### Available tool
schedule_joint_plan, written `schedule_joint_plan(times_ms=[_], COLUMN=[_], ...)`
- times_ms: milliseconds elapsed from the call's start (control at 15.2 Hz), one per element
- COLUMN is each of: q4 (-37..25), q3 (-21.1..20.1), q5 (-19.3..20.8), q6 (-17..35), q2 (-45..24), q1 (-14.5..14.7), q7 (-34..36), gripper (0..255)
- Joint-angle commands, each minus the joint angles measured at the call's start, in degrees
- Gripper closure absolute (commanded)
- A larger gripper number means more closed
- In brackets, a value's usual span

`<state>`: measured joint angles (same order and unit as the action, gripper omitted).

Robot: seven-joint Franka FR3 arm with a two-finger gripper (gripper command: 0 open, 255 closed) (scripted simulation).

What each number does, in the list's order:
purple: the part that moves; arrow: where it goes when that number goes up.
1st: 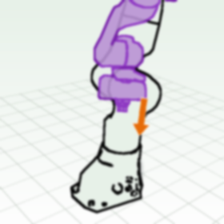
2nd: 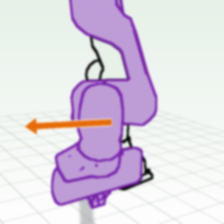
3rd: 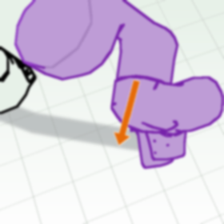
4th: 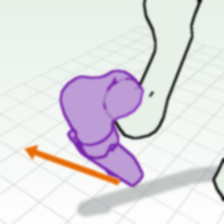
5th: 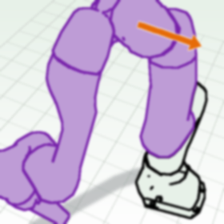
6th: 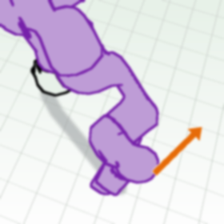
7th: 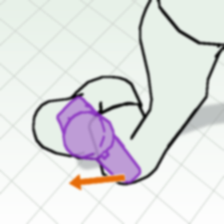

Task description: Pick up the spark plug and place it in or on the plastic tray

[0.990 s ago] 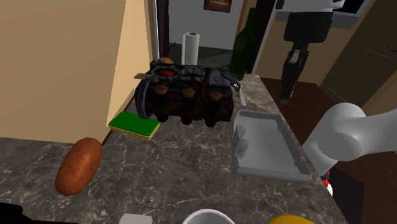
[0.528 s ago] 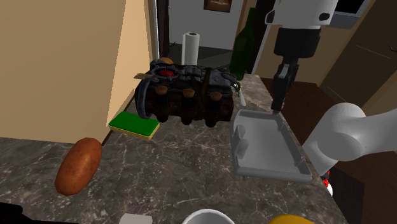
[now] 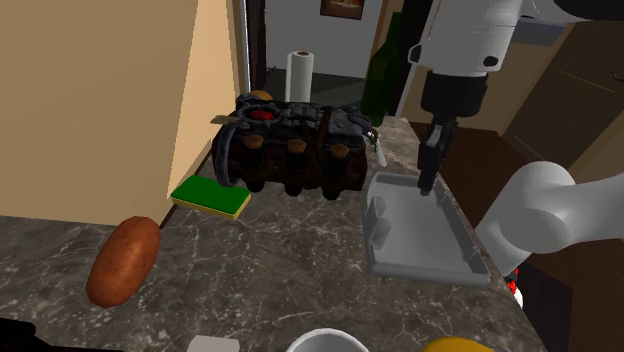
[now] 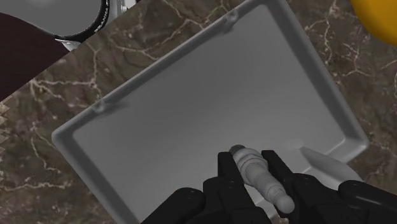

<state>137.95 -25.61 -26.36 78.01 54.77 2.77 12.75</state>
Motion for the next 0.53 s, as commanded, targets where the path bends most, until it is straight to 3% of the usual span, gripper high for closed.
schedule_joint_plan(times_ms=[0, 330, 396, 462], q4=[0.2, 0.2, 0.2, 0.2], q3=[-0.04, -0.04, -0.04, -0.04], q5=[-0.02, -0.02, -0.02, -0.02], q6=[0.18, 0.18, 0.18, 0.18], q2=[0.03, 0.03, 0.02, 0.02], q1=[0.0, 0.0, 0.0, 0.0], q7=[-0.07, -0.07, -0.07, -0.07], gripper=[255, 255, 0, 0])
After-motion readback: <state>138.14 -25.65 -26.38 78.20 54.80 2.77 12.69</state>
